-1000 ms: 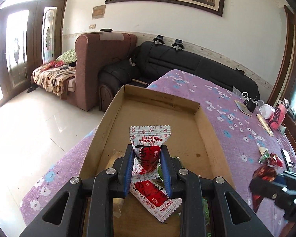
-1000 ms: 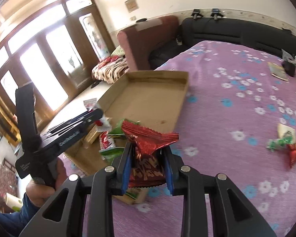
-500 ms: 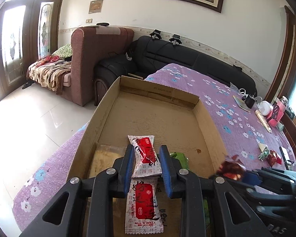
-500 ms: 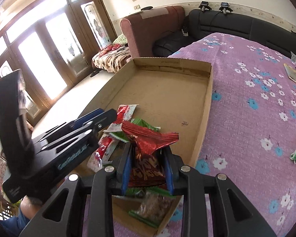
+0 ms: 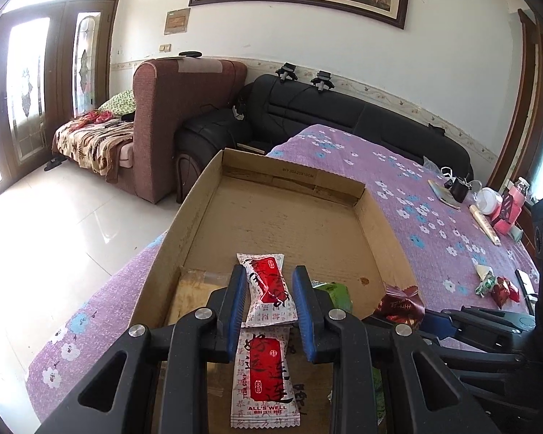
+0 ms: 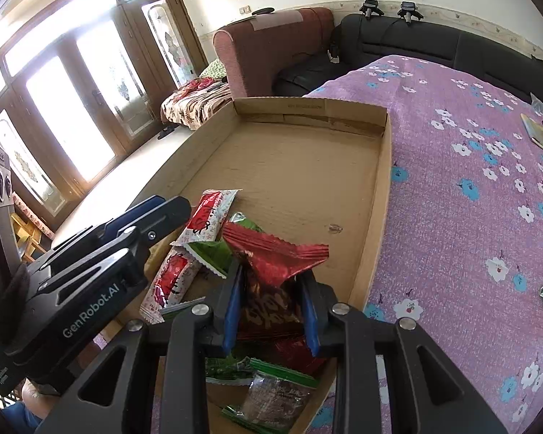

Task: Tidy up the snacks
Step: 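Open the left gripper over the box while the right releases the dark red packet, then move both open grippers back over the remaining snacks on the table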

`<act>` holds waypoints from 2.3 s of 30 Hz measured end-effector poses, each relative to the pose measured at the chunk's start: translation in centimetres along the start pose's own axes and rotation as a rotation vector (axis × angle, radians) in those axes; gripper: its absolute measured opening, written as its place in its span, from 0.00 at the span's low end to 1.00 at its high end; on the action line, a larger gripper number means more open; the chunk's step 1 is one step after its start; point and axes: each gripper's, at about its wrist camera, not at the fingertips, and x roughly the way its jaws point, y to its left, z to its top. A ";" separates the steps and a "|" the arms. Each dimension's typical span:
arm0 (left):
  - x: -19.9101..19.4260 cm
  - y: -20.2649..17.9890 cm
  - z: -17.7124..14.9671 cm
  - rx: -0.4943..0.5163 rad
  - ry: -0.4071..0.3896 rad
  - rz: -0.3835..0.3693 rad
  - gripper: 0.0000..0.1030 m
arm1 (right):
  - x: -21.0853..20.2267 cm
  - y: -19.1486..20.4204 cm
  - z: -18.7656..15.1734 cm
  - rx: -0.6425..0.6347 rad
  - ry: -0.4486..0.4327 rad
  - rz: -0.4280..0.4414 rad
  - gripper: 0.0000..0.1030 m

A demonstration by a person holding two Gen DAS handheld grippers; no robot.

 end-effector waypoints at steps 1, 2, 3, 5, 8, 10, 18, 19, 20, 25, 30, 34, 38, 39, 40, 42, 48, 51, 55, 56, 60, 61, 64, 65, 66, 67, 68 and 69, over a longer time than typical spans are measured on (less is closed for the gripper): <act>0.0 0.0 0.0 0.001 -0.001 0.001 0.27 | -0.1 0.0 0.0 -0.002 -0.003 0.000 0.28; 0.0 0.0 0.0 0.001 -0.001 0.002 0.27 | -0.2 0.0 0.1 -0.003 -0.009 -0.002 0.28; -0.1 0.0 0.0 0.000 -0.001 0.002 0.27 | -0.3 0.0 0.1 -0.005 -0.014 -0.003 0.28; -0.1 0.1 0.1 -0.002 -0.002 0.003 0.27 | -0.5 0.0 0.2 -0.006 -0.021 0.000 0.28; -0.2 0.1 0.1 0.000 -0.007 0.008 0.27 | -1.2 0.0 0.2 0.001 -0.035 0.005 0.28; -0.2 0.0 0.0 0.003 -0.010 0.011 0.27 | -1.6 -0.1 0.3 0.007 -0.043 0.008 0.28; -0.3 0.1 0.0 -0.001 -0.011 0.013 0.27 | -3.7 -1.1 0.3 0.039 -0.075 0.022 0.29; -0.3 0.1 0.0 0.000 -0.011 0.014 0.27 | -4.1 -1.4 0.2 0.043 -0.079 0.019 0.29; -0.3 0.0 0.0 0.004 -0.009 0.015 0.27 | -4.4 -1.7 0.1 0.049 -0.082 0.018 0.29; -0.4 -0.6 0.1 0.022 -0.006 0.028 0.27 | -6.0 -4.1 -0.5 0.102 -0.089 0.024 0.29; -1.3 -1.6 0.8 0.028 -0.011 0.015 0.27 | -7.4 -7.4 -0.9 0.168 -0.093 0.011 0.29; -2.2 -3.3 1.2 0.061 -0.014 -0.011 0.27 | -8.5 -10.6 -1.5 0.231 -0.101 -0.022 0.29; -2.9 -5.9 1.4 0.106 -0.005 -0.055 0.31 | -9.8 -14.6 -2.0 0.293 -0.117 -0.087 0.29; -3.1 -6.6 1.5 0.117 -0.002 -0.068 0.32 | -10.4 -16.1 -2.1 0.317 -0.126 -0.111 0.29; -3.2 -7.5 1.6 0.131 0.005 -0.087 0.33 | -10.9 -17.5 -2.2 0.342 -0.133 -0.134 0.29; -3.2 -9.4 1.8 0.162 0.027 -0.134 0.36 | -11.9 -20.1 -2.6 0.389 -0.147 -0.182 0.29; -1.8 -15.3 2.0 0.258 0.104 -0.231 0.41 | -13.0 -27.6 -4.2 0.542 -0.181 -0.263 0.29; -0.4 -18.4 2.3 0.283 0.168 -0.283 0.41 | -12.0 -29.3 -4.7 0.556 -0.156 -0.264 0.29; 1.2 -21.5 2.3 0.313 0.228 -0.314 0.42 | -10.5 -29.1 -4.9 0.515 -0.086 -0.174 0.29; 1.6 -22.2 2.3 0.318 0.244 -0.316 0.44 | -10.4 -28.8 -4.8 0.501 -0.071 -0.153 0.29; 3.3 -23.9 2.0 0.340 0.290 -0.317 0.49 | -11.0 -27.0 -4.7 0.466 -0.066 -0.024 0.29; 3.7 -24.3 1.9 0.345 0.306 -0.318 0.49 | -11.4 -26.8 -4.6 0.459 -0.078 -0.050 0.29; 5.5 -25.8 1.5 0.356 0.355 -0.320 0.49 | -12.9 -27.7 -4.8 0.513 -0.124 -0.097 0.29; 6.0 -26.5 1.3 0.363 0.370 -0.325 0.49 | -13.2 -27.9 -4.8 0.529 -0.134 -0.099 0.29; 6.5 -27.0 1.1 0.372 0.383 -0.327 0.49 | -13.7 -28.4 -5.0 0.552 -0.149 -0.105 0.29; 7.0 -27.7 0.8 0.386 0.398 -0.333 0.49 | -14.1 -28.6 -5.2 0.564 -0.158 -0.110 0.29; 7.3 -28.5 0.4 0.405 0.412 -0.342 0.49 | -14.4 -28.8 -5.3 0.574 -0.168 -0.113 0.29; 7.6 -29.2 0.0 0.425 0.421 -0.349 0.49 | -14.6 -29.0 -5.3 0.581 -0.176 -0.112 0.29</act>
